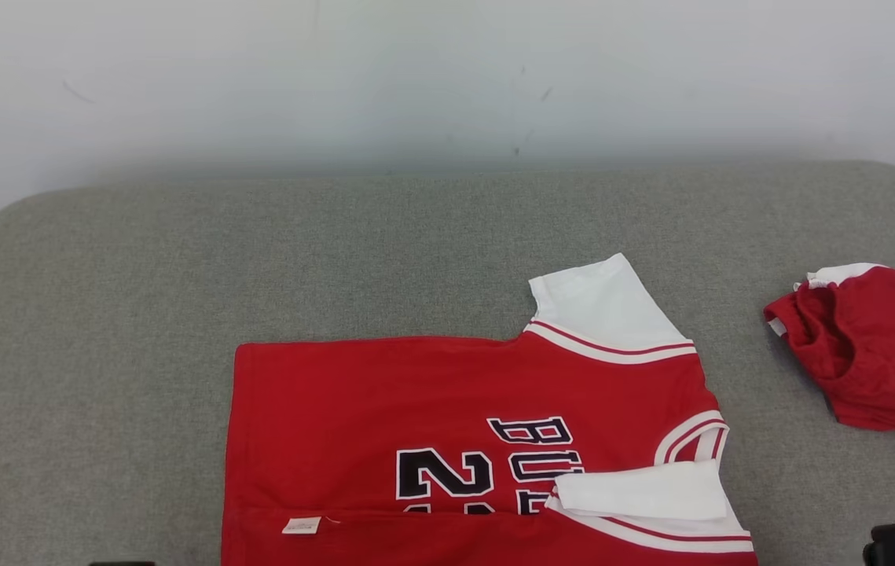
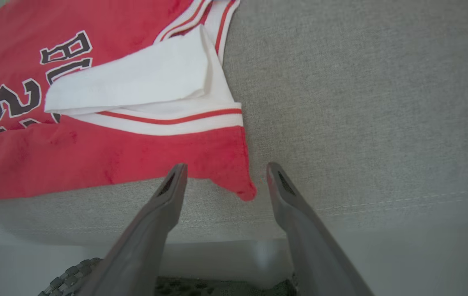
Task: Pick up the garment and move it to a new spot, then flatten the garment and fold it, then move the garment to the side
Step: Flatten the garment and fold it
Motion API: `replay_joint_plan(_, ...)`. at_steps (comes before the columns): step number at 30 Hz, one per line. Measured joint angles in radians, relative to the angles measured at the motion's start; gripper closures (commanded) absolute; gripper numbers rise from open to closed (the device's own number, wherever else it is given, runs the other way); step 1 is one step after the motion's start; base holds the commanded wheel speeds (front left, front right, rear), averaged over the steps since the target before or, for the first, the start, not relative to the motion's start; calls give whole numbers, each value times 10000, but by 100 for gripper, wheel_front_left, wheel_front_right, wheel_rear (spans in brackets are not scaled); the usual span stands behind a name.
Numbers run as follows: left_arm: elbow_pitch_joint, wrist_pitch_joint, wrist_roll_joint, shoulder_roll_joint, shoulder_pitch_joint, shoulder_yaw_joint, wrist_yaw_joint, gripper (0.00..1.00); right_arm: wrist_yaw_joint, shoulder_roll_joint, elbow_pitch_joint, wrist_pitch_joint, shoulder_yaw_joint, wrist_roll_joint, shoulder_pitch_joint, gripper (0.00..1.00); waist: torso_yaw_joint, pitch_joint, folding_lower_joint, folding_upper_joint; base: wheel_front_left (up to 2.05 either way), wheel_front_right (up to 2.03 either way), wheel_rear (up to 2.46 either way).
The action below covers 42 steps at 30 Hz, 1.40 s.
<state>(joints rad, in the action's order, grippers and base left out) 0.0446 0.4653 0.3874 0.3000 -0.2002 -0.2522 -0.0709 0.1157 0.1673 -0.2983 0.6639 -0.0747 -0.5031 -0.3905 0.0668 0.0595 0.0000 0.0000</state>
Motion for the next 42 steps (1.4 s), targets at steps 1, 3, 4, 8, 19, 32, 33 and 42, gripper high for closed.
replay_joint_plan(1, 40, -52, -15, -4, 14, 92, -15, 0, 2, 38, 6, -46, -90, 115, 85, 0, 2, -50, 0, 0, 0, 0, 0)
replay_joint_plan(3, 150, -351, -92, -113, 124, 322, -173, 0, 35, 50, 2, -194, -288, 245, 343, 0, 11, -164, 0, 0, 0, 0, 0)
replay_joint_plan(4, 215, -510, -98, -240, 275, 476, -245, 0, 35, 48, 4, -301, -347, 332, 507, 0, 19, -233, 0, 0, 0, 0, 0)
replay_joint_plan(8, 439, -1045, -295, -665, 956, 591, -345, 0, 75, -173, -25, -773, -512, 485, 947, 0, 64, -531, 0, 0, 0, 0, 0)
replay_joint_plan(19, -102, -2602, -1329, -1085, 1579, 627, -445, 0, 27, -408, 1062, -2460, 115, 1469, 2410, 0, 25, -1197, -1, 0, 0, 0, 0)
replay_joint_plan(32, -1329, -3356, -1674, -1124, 2275, 311, -437, 0, -207, -451, 2209, -4243, 278, 1860, 3072, 0, -156, -1346, -1, 0, 0, 0, 0)
replay_joint_plan(33, -1398, -3384, -1674, -1122, 2275, 320, -437, 0, -247, -449, 2309, -4351, 293, 1912, 3091, 0, -156, -1347, 0, 0, 0, 0, 0)
replay_joint_plan(42, -1682, -3902, -1670, -1099, 2258, 405, -435, 0, -543, -445, 2857, -5175, 393, 1973, 3171, 0, -155, -1343, -1, 0, 0, 0, 0)
